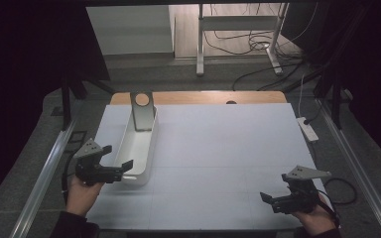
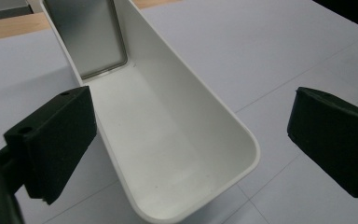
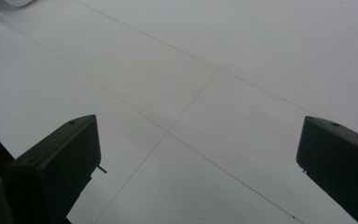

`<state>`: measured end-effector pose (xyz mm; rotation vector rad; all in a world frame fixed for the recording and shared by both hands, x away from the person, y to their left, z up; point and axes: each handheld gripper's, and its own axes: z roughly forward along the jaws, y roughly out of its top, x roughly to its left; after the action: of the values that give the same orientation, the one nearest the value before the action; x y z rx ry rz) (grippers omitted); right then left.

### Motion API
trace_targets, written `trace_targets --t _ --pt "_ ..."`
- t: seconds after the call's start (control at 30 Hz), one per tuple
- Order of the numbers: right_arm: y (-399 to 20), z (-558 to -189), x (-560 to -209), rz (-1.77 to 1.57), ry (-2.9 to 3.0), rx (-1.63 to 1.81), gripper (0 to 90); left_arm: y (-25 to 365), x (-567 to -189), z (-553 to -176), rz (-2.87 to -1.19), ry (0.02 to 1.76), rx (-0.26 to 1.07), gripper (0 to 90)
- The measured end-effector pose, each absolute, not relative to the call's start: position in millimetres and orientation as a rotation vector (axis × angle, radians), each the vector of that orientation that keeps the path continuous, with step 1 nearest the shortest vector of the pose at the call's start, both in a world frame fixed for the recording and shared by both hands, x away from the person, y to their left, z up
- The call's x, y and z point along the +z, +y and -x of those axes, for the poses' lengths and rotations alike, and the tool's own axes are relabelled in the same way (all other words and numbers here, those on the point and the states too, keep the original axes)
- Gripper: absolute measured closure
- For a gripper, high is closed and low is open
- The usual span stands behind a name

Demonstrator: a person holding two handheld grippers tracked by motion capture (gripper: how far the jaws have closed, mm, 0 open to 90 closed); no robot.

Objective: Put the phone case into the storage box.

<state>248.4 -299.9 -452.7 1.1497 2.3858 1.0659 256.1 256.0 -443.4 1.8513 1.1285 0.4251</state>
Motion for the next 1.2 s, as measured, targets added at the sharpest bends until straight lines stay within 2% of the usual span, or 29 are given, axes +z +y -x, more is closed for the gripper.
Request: trace_targets --t 1.2 --pt "-300 -249 -453 -1.155 2.384 1.069 0.0 269 -448 -224 -1.831 1.154 0.429 2.2"
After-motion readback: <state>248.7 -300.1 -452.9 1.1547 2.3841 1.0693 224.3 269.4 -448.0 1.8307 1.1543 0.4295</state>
